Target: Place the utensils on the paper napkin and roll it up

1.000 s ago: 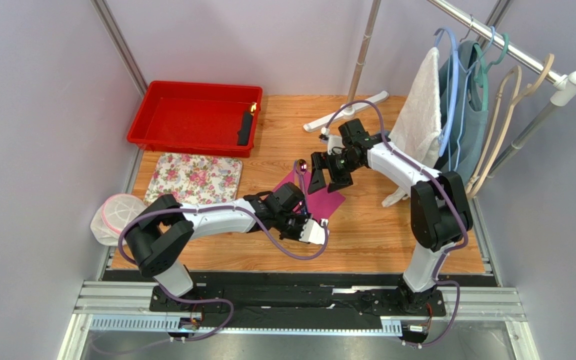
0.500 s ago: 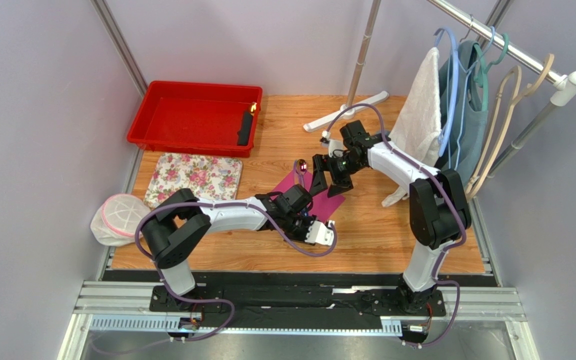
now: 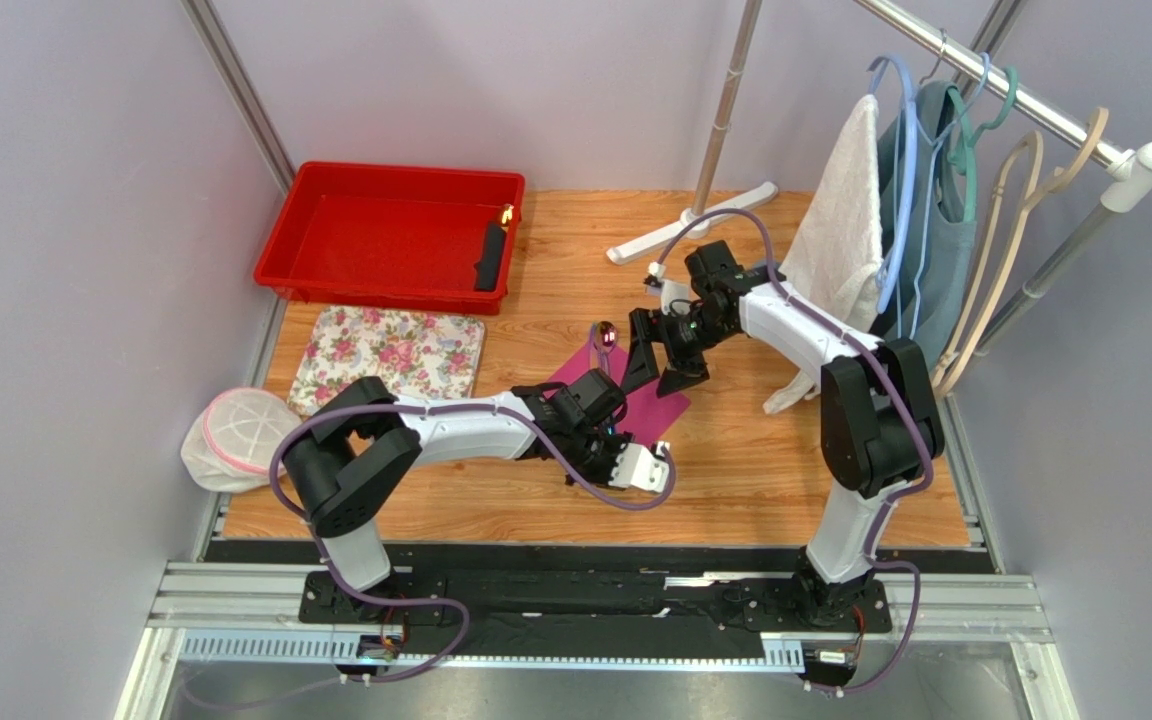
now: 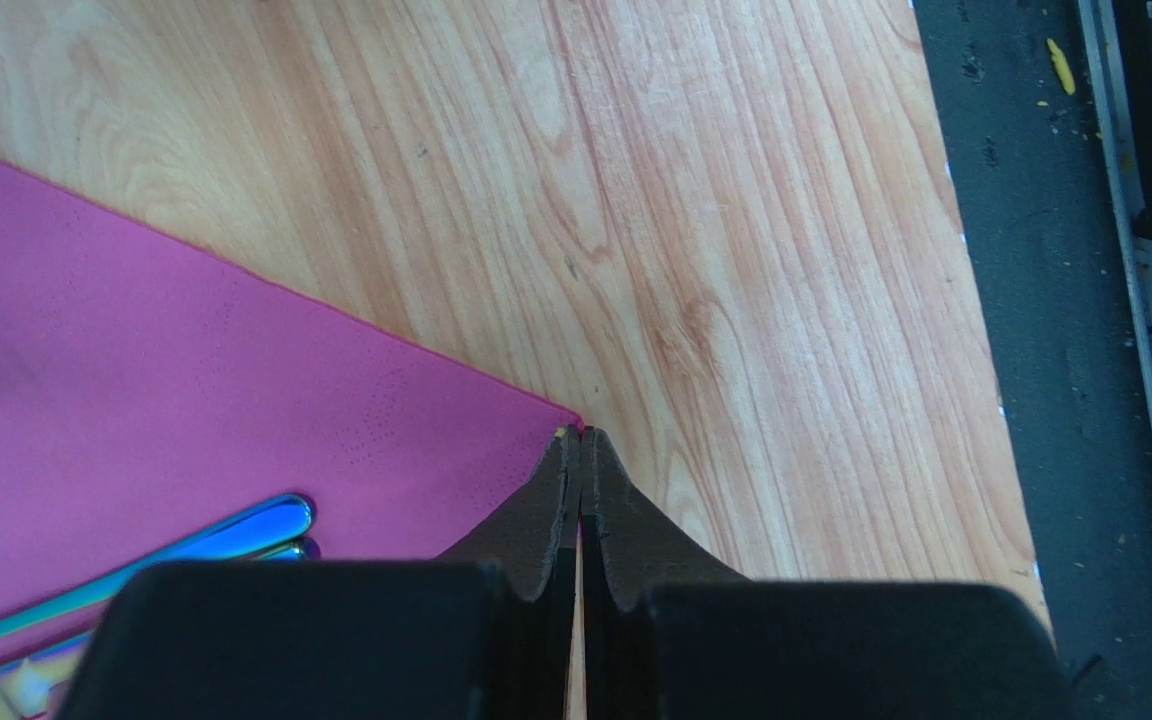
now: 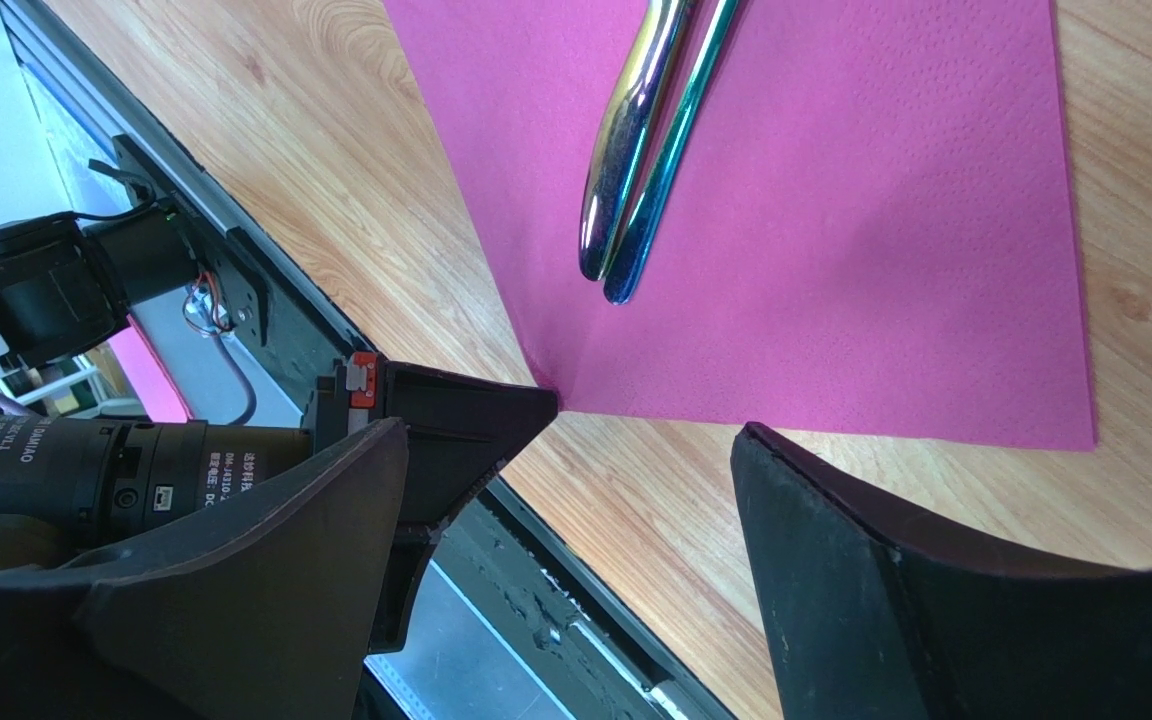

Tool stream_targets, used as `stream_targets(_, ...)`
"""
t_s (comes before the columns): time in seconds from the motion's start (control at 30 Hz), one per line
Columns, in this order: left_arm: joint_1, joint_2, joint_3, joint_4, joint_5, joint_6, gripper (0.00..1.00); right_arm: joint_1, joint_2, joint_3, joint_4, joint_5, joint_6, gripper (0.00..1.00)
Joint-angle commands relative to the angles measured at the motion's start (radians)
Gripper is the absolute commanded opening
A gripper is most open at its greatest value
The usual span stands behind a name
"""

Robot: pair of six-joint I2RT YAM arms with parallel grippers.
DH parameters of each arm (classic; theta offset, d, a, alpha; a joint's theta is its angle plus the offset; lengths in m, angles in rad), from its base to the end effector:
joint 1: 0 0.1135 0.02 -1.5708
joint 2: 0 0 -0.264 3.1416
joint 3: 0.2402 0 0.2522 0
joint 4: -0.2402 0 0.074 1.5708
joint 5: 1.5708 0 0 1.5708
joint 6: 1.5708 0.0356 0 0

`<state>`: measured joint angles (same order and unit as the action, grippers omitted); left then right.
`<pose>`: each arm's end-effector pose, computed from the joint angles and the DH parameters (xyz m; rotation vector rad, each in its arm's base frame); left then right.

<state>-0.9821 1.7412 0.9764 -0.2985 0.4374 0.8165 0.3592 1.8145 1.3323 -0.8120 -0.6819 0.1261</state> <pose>0.1733 -0.2867 0.1545 2.1320 1.5026 -0.6326 0.3257 0.1463 0.2115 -0.4710 2.8130 1.0764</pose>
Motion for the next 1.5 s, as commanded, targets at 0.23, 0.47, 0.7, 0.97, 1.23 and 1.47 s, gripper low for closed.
stream_targets(0.23,0.052,-0.058,0.093,-0.062,0.100,-0.085,0.00,-0.034,0.005,0.019,0.011,-0.062,0.020,0.83)
stream_targets(0.47,0.101,-0.045,0.122,-0.057,0.113,-0.080,0.00,-0.051,0.005,-0.002,0.033,-0.076,0.049,0.83)
stream_targets(0.7,0.157,-0.019,0.139,-0.002,0.081,-0.091,0.00,-0.078,-0.001,-0.048,0.096,-0.128,0.121,0.70)
stream_targets(0.97,0.201,0.020,0.156,0.055,0.040,-0.093,0.00,-0.080,0.016,-0.114,0.142,-0.168,0.171,0.35)
stream_targets(1.23,0.226,0.066,0.183,0.073,0.015,-0.082,0.00,-0.077,0.052,-0.157,0.169,-0.223,0.211,0.18)
stream_targets(1.47,0.234,0.080,0.188,0.102,-0.014,-0.077,0.00,-0.048,0.077,-0.174,0.189,-0.240,0.225,0.16)
